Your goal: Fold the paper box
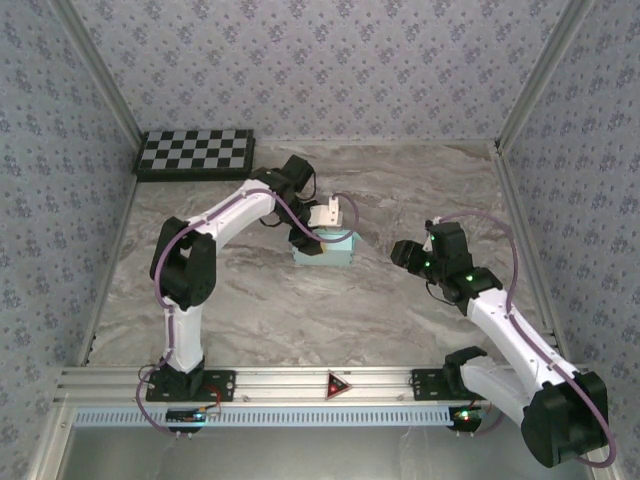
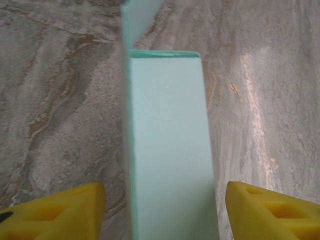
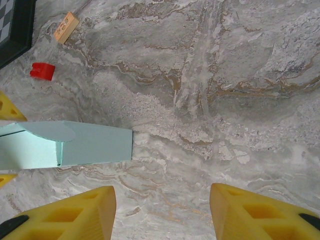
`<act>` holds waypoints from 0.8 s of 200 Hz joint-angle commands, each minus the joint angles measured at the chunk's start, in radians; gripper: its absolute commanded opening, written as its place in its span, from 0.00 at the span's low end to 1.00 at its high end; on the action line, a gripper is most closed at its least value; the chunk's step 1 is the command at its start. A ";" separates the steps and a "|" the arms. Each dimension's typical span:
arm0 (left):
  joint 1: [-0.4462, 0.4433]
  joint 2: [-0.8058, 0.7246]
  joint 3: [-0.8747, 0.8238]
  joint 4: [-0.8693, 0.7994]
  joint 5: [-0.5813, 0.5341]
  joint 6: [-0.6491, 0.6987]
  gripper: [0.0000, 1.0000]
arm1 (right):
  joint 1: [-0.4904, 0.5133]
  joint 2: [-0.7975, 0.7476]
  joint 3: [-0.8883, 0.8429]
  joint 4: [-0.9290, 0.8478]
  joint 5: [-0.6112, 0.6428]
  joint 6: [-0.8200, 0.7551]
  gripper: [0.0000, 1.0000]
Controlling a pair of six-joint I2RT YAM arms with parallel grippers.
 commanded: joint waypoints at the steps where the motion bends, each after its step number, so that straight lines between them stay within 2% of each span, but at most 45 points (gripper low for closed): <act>1: -0.005 -0.015 0.055 -0.001 -0.005 -0.071 0.66 | -0.010 0.011 0.020 -0.014 -0.015 -0.044 0.54; 36: -0.024 -0.110 0.026 0.020 -0.034 -0.081 0.68 | -0.015 0.066 0.082 -0.048 -0.049 -0.133 0.55; 60: -0.033 -0.192 -0.011 0.049 -0.073 -0.155 0.68 | -0.016 0.115 0.142 -0.080 -0.073 -0.213 0.55; 76: -0.028 -0.259 -0.061 0.115 -0.114 -0.264 0.69 | -0.016 0.149 0.183 -0.100 -0.094 -0.263 0.55; 111: 0.000 -0.388 -0.167 0.246 -0.256 -0.623 0.69 | -0.007 0.222 0.265 -0.116 -0.163 -0.359 0.55; 133: 0.044 -0.465 -0.258 0.292 -0.291 -0.838 0.68 | 0.007 0.273 0.318 -0.129 -0.178 -0.391 0.55; 147: 0.067 -0.522 -0.342 0.330 -0.295 -0.930 0.65 | 0.020 0.307 0.352 -0.138 -0.189 -0.407 0.54; 160: 0.070 -0.589 -0.427 0.380 -0.332 -1.012 0.68 | 0.040 0.336 0.379 -0.148 -0.192 -0.417 0.53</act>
